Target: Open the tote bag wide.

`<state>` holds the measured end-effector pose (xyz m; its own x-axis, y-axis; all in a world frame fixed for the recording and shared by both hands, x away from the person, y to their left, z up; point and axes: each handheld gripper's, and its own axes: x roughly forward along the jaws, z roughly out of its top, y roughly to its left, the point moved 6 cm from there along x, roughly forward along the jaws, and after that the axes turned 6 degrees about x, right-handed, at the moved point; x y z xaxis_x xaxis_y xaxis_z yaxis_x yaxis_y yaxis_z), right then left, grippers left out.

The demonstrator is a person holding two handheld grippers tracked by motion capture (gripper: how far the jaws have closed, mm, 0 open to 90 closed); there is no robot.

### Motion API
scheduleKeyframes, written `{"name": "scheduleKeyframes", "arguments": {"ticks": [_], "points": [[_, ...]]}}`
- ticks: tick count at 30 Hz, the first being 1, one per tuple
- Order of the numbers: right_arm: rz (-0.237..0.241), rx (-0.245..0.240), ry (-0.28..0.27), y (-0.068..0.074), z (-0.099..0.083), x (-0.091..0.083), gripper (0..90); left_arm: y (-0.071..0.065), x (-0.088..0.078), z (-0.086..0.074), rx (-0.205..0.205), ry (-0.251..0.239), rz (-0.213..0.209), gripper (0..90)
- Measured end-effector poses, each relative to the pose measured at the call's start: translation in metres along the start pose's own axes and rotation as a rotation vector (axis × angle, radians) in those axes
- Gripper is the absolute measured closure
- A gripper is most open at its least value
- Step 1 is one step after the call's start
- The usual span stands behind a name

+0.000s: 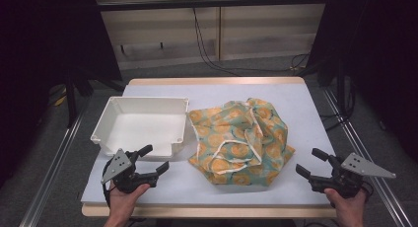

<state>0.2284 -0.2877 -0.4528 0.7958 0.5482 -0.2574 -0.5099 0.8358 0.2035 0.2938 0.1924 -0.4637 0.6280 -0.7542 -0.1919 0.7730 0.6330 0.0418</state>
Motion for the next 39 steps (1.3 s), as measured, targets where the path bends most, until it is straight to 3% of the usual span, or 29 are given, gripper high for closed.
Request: {"name": "scheduleKeyframes", "arguments": {"ticks": [4, 7, 9, 13, 20, 30, 32, 36, 38, 39], "points": [[0.005, 0.001, 0.011, 0.001, -0.001, 0.002, 16.7, 0.0, 0.002, -0.002, -0.005, 0.017, 0.001, 16.7], [0.015, 0.007, 0.01, 0.003, -0.002, 0.004, 21.5, 0.001, 0.004, -0.004, -0.017, 0.033, 0.008, 16.8], [0.02, 0.009, 0.014, 0.003, -0.002, 0.005, 25.1, 0.002, 0.004, -0.006, -0.002, 0.058, -0.003, 17.2], [0.03, 0.005, 0.028, 0.001, -0.002, 0.008, 26.2, -0.001, 0.007, -0.006, -0.019, 0.061, -0.014, 21.8], [0.048, 0.021, 0.043, -0.001, -0.001, 0.01, 31.5, -0.006, 0.009, -0.006, -0.008, 0.1, -0.041, 29.7], [0.096, 0.007, 0.086, 0.013, 0.005, 0.017, 36.5, -0.021, 0.011, -0.001, 0.009, 0.137, -0.125, 38.9], [0.101, 0.0, 0.093, 0.016, 0.007, 0.019, 37.6, -0.025, 0.013, 0.001, 0.033, 0.15, -0.14, 39.8], [0.113, 0.005, 0.101, 0.02, 0.014, 0.025, 38.1, -0.036, 0.025, 0.005, 0.036, 0.146, -0.196, 41.5], [0.111, 0.004, 0.096, 0.021, 0.017, 0.026, 38.3, -0.038, 0.029, 0.006, 0.036, 0.163, -0.188, 42.6], [0.125, -0.005, 0.1, 0.023, 0.022, 0.028, 38.7, -0.044, 0.037, 0.01, 0.034, 0.153, -0.223, 43.1]]}}
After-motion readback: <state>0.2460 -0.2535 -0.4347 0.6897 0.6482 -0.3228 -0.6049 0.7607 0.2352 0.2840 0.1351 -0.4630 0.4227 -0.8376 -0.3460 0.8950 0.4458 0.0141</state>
